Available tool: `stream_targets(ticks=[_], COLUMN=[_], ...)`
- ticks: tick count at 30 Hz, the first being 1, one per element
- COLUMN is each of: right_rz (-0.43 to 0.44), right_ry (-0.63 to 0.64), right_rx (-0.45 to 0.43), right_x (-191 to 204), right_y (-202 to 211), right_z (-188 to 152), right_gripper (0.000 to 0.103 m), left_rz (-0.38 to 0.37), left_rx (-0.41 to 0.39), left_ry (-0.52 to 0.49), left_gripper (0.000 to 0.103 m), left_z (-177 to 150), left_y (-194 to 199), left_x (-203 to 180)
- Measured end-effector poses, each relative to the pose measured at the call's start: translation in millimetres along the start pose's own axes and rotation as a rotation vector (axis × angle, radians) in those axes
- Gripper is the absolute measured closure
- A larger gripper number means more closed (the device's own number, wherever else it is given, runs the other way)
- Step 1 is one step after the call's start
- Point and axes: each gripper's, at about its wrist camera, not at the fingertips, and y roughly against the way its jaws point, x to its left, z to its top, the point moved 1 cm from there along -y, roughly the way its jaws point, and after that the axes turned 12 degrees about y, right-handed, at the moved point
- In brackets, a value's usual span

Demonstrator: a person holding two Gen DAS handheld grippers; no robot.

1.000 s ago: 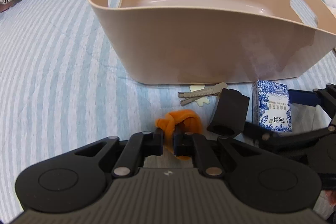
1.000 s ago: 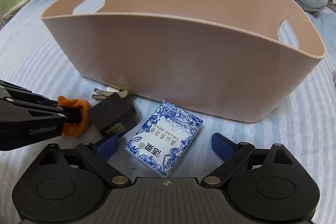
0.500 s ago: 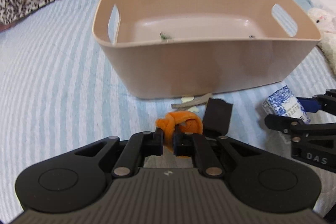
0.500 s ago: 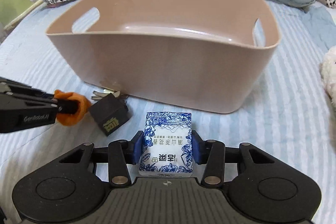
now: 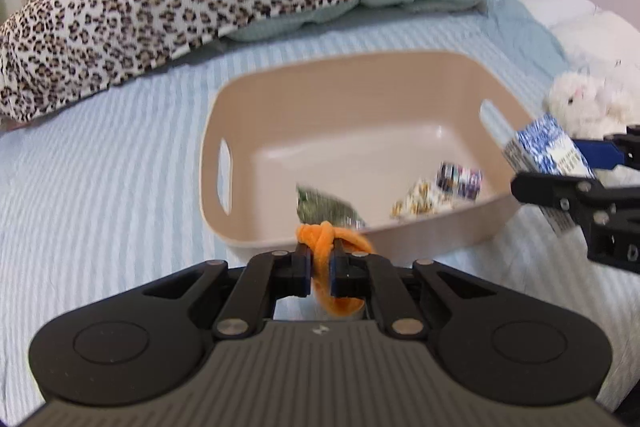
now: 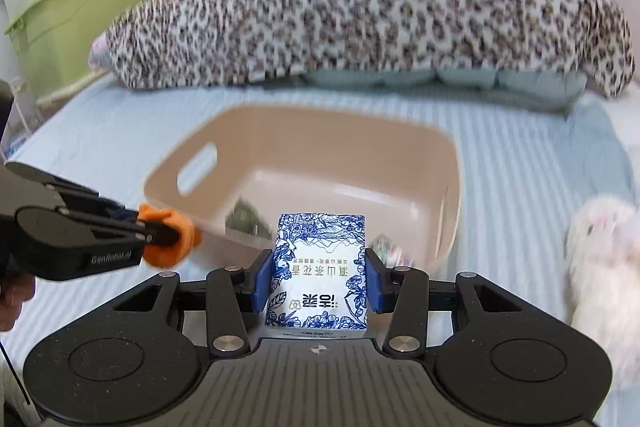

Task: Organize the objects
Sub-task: 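Carry both items over the basket and release them inside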

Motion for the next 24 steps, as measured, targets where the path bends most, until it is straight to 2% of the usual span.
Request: stream_targets(ticks=[4, 9, 13, 20, 22, 24], right_rz=[-0.041, -0.064, -0.077, -0.094, -0.091, -0.088], right_ry=[0.001, -0.03, -0.045, -0.049, -0.048, -0.038], right_rx=[-0.04, -0.035, 0.023, 0.164, 0.189, 0.216], right_x=[-12.1, -27.3, -34.7, -39.5, -38.1, -35.7], right_y=[-3.4, -23.1, -53.7, -103.8, -112.8, -117.8], right_z=[31.0, 54.0, 60.7, 49.5, 43.0, 35.5], right_gripper=[0.06, 0.06, 0.06, 0.06, 0.06, 0.06], left_rz=[0.056, 0.068, 0.078, 0.11, 0.113, 0.105], left_rx=[-0.044, -0.023, 0.032, 0.155, 0.176, 0.172], left_ry=[-0.011, 0.033, 0.047, 0.031, 0.03, 0.024], left_gripper=[0.094, 0.095, 0.095, 0.094, 0.093, 0.087], left_z=[26.9, 55.8, 67.8, 49.2, 42.0, 37.6], left_y=[-5.6, -30.6, -60.6, -114.8, -122.3, -121.4], left_x=[-8.4, -14.8, -20.4, -22.2, -20.4, -18.9])
